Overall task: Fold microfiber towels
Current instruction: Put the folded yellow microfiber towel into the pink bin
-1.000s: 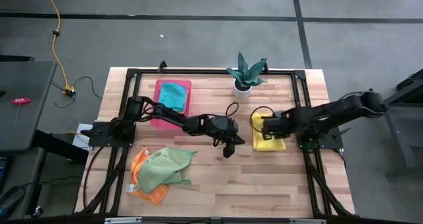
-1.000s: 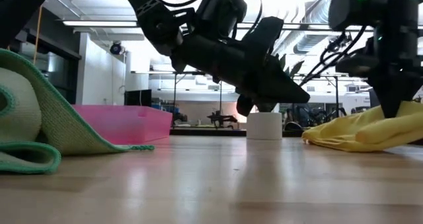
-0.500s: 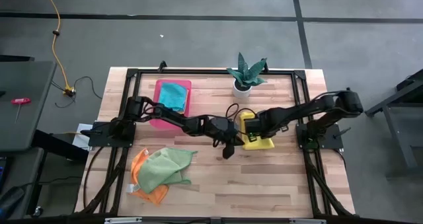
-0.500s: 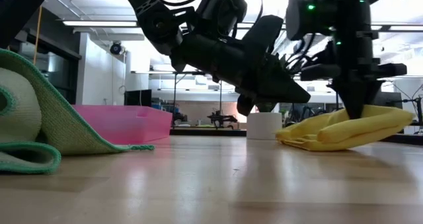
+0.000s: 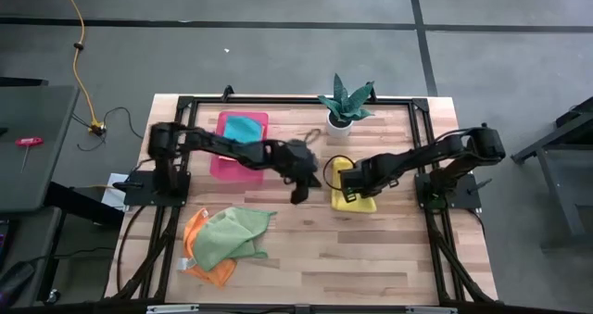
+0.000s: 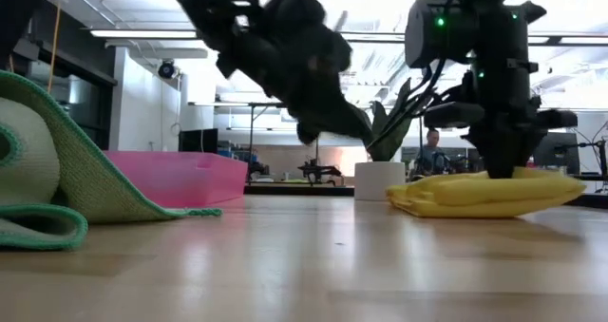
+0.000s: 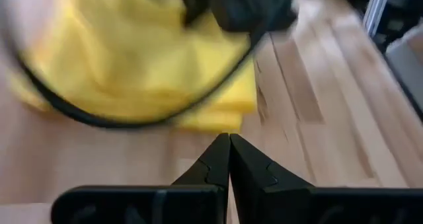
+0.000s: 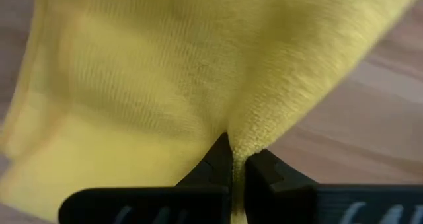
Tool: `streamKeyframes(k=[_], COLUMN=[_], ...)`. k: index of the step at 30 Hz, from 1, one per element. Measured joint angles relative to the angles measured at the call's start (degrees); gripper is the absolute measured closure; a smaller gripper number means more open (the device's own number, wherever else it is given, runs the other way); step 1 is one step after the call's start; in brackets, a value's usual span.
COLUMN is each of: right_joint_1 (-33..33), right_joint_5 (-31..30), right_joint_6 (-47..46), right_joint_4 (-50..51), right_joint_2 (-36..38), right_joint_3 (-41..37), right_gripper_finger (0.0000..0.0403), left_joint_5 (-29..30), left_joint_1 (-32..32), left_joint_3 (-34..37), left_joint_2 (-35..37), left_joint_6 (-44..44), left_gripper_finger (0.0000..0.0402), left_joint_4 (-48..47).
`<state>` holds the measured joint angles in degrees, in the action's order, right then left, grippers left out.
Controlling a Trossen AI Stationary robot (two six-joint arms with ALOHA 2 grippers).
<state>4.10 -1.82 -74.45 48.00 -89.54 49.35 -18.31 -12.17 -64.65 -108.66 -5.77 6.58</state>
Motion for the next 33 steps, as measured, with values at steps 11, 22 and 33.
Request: streamKeyframes(k=[11,22,33], right_joint_1=[0.0,0.0,0.1], right_joint_5=[-0.4,2.4,3.5], right_joint_6=[16.2,61.0,73.2], right_joint_4=[-10.9,1.3,6.7], right_joint_2=[0.0,0.0,0.0], right_joint_3=[3.1,26.9,38.3], right_gripper_finger=[0.0403,0.0403,0.0403], left_joint_5=[4.4,6.4,6.5], left_joint_1=[-4.3,-4.6,-2.9], left_joint_3=[15.6,14.0,-2.0], left_joint_2=[23.8,37.8,31.2], left_joint_6=[-2.1,-1.1,7.6], left_gripper_finger=[0.0402,0.0386,0.0212], left_joint_4=[4.0,1.6,-14.6])
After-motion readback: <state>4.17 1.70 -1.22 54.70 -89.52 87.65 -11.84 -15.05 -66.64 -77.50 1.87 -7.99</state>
